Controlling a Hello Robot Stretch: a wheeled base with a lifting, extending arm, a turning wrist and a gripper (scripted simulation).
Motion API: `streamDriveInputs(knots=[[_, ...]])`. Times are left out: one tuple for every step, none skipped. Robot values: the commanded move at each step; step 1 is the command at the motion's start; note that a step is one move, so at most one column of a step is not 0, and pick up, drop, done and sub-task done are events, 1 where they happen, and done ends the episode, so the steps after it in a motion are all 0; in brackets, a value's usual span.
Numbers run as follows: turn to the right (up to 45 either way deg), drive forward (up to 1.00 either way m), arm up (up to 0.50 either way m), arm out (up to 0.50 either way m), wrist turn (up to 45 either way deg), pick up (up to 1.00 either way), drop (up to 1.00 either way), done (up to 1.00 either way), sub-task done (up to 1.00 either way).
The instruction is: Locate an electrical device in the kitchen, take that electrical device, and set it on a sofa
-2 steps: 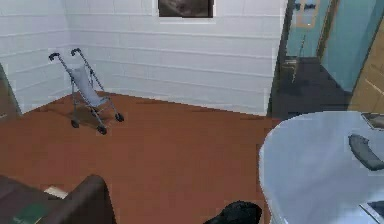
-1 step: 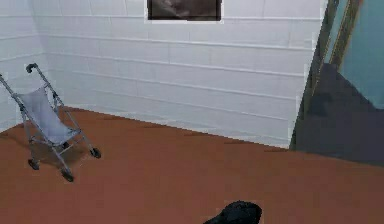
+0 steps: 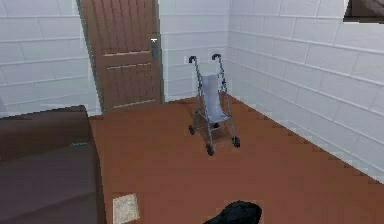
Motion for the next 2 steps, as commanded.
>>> streamDriveInputs(knots=[[-3.0,0.00,0.00,0.00,0.0,0.00,0.00,0.00,0.00],[0.0,0.30,0.00,0.00,0.0,0.00,0.00,0.00,0.00]])
